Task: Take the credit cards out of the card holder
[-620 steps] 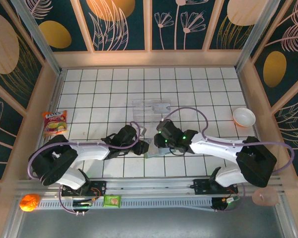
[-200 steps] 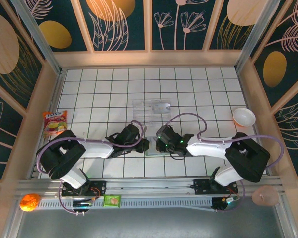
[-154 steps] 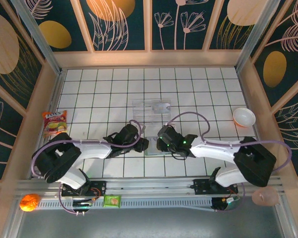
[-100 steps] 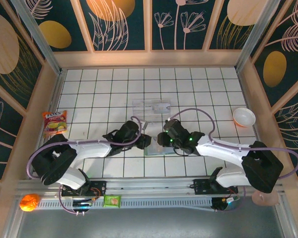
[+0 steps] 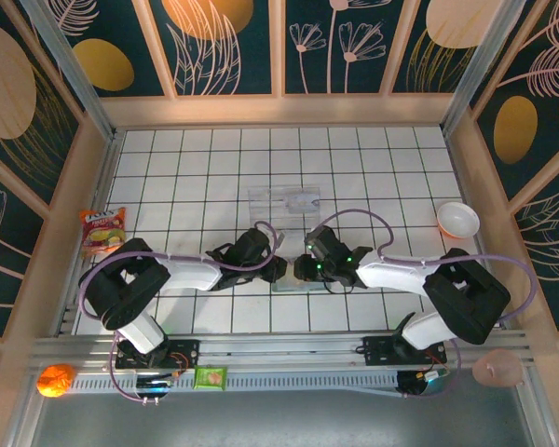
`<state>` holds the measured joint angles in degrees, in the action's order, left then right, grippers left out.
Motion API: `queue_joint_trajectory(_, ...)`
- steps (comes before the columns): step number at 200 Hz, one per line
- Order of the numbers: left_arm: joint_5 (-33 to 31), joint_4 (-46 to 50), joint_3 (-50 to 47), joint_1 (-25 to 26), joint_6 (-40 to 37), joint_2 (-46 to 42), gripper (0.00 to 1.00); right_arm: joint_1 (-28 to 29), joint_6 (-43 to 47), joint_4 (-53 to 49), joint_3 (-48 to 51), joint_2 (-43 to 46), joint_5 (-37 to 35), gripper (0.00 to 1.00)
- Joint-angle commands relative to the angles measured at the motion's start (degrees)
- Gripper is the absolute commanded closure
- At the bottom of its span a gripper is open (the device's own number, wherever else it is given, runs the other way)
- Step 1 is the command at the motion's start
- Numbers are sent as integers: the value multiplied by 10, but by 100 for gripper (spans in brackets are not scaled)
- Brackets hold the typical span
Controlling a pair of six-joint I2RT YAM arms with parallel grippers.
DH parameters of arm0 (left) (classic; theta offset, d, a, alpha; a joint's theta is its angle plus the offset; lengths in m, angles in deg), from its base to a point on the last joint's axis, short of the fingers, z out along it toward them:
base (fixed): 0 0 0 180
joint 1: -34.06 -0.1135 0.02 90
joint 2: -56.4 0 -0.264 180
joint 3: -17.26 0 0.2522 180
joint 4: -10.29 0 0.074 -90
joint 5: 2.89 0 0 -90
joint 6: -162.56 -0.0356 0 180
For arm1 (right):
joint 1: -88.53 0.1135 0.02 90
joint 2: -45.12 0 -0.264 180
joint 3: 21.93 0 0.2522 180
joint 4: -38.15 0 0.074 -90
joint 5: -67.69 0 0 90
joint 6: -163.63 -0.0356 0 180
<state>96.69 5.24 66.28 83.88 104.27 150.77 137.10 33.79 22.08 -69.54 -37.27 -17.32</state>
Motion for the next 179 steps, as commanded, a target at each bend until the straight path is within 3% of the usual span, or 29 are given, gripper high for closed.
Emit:
queue_joint_trajectory(1, 6, 6, -28, 1, 1, 25, 85, -4, -14, -15, 17, 2, -20, 68)
queue_joint_trajectory(45, 21, -17, -59, 1, 16, 34, 90, -3, -17, -32, 28, 2, -30, 67)
queue_joint_trajectory(78, 23, -17, -56, 2, 15, 30, 90, -2, 0, 26, 43, 14, 20, 69)
queue_joint_trajectory(137, 25, -14, -53, 1, 14, 29, 93, -32, -23, 85, 68, 9, 99, 84)
queue_joint_trajectory(179, 13, -8, -56, 1, 13, 21, 98, -50, -43, 90, 93, 33, 95, 100)
